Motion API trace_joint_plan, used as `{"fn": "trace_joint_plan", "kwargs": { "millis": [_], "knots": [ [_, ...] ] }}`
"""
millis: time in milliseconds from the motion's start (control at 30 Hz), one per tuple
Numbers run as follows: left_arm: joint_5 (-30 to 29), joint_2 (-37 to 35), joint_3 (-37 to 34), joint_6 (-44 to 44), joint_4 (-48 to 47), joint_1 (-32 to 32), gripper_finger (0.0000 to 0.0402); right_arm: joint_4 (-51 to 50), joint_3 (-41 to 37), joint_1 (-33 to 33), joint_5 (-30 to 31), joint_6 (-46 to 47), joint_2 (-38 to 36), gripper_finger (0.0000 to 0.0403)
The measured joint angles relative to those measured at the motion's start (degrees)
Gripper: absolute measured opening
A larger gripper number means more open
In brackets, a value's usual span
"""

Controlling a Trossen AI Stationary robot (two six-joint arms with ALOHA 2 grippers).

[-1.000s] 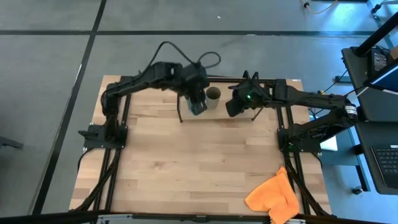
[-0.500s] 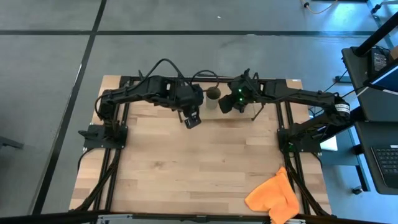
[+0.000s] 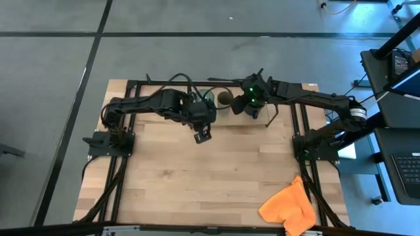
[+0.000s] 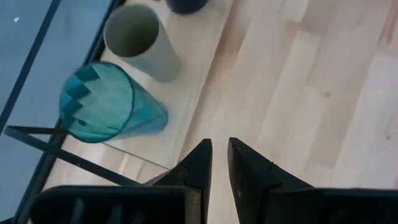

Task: Stack small to large cups/mugs on shelf
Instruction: Adjust the grey cup

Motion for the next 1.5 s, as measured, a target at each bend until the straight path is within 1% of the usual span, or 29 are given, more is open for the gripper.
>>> {"fn": "trace_joint_plan", "kwargs": {
  "millis": [167, 233, 433, 633, 800, 967, 1100, 1300, 1400, 1500],
  "knots": [
    [0.2, -0.9, -6.4, 0.0, 4.3, -1.3, 0.0046, 1.0, 0.0, -0.7, -0.7, -1.2, 1.9, 0.0197],
    [0.6, -2.5, -9.6, 0.3, 7.8, -1.8, 0.0046, 1.1, 0.0, -0.8, -1.0, -1.7, 2.7, 0.0197],
    [2.3, -10.3, -22.6, -0.5, 17.7, -2.8, 0.0046, 3.0, 0.0, -0.8, -1.8, -2.8, 4.3, 0.0197],
    [2.3, -19.5, -37.1, -5.7, 25.8, -3.6, 0.0046, 5.1, 0.0, -1.4, -1.5, -3.1, 4.4, 0.0197],
    [2.0, -25.2, -48.1, -9.4, 32.8, -5.0, 0.0046, 4.8, 0.0, -3.0, -1.7, -3.0, 4.9, 0.0197],
    [1.8, -29.1, -57.1, -13.5, 38.8, -6.4, 0.0046, 4.5, 0.0, -4.4, -2.8, -3.0, 6.6, 0.0197],
    [1.8, -31.2, -61.2, -16.4, 41.5, -7.4, 0.0046, 5.3, 0.0, -4.7, -3.7, -3.1, 7.5, 0.0197],
    [1.0, -32.3, -63.0, -16.9, 42.0, -7.9, 0.0046, 5.8, 0.0, -5.0, -3.8, -3.3, 7.6, 0.0196],
    [0.5, -32.4, -63.0, -16.7, 42.0, -7.9, 0.0046, 5.2, 0.0, -5.3, -3.7, -3.3, 7.6, 0.0185],
    [-0.1, -32.3, -63.0, -16.5, 42.0, -7.8, 0.0046, 5.2, 0.0, -5.4, -3.7, -3.7, 7.6, 0.0162]
  ]
}}
